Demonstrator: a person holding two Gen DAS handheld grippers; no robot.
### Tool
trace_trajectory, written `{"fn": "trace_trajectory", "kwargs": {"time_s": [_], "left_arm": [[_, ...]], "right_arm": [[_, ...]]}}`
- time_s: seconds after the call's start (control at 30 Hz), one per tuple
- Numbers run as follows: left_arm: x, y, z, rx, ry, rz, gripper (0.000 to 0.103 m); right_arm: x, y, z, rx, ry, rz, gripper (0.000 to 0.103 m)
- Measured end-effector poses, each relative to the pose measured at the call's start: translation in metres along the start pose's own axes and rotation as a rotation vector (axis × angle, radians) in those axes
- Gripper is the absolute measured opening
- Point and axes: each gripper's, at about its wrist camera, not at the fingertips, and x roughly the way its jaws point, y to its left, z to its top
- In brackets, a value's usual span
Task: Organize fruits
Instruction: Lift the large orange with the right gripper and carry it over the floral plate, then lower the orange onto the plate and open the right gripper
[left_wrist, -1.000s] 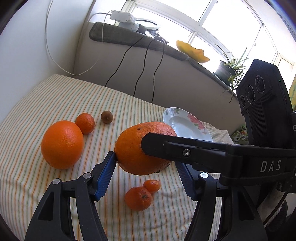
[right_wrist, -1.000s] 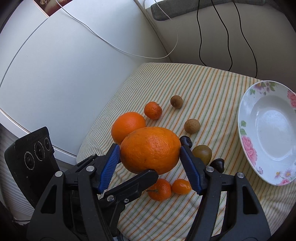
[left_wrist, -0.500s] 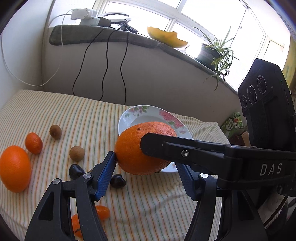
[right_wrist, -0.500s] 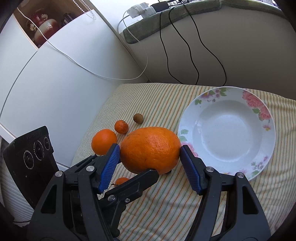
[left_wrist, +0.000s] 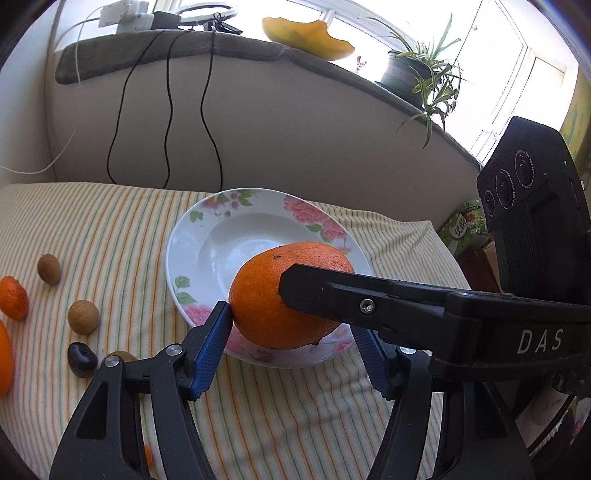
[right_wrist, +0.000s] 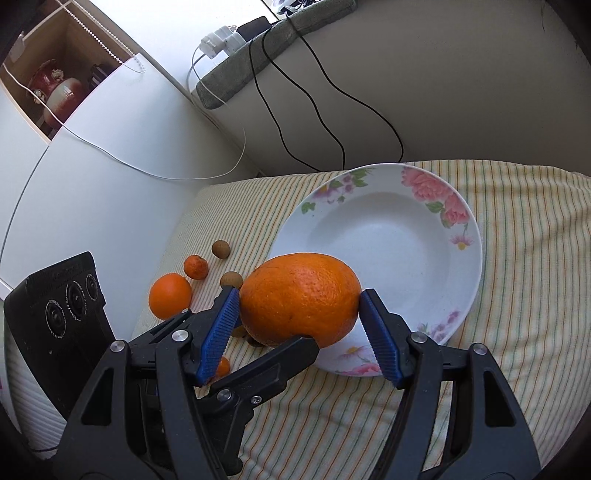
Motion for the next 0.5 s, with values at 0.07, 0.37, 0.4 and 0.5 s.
{"fn": "trace_trajectory", "kwargs": {"time_s": [0.07,0.37,0.4,0.5], "left_arm": [[0.003,0.0,0.0,0.0,0.007,0.0,0.066],[0.009,-0.01,0.006,0.051,0.001,0.034,0.063],[0.009,-0.01,0.007,0.053,0.003,0.041,0.063],[0.007,-0.007,0.006,0.056,0.003,0.053,0.066]], "right_arm": [[0.002,-0.005,0.0,0.008,0.002,-0.001,0.07],[0.007,-0.013,-0.003,0.011,0.007,-0.026,0.07],[0.007,-0.013,-0.002,0.013,0.006,-0.027,0.07],[0.003,-0.017,-0.001,0.051,-0.017,0.009,0.07]]}}
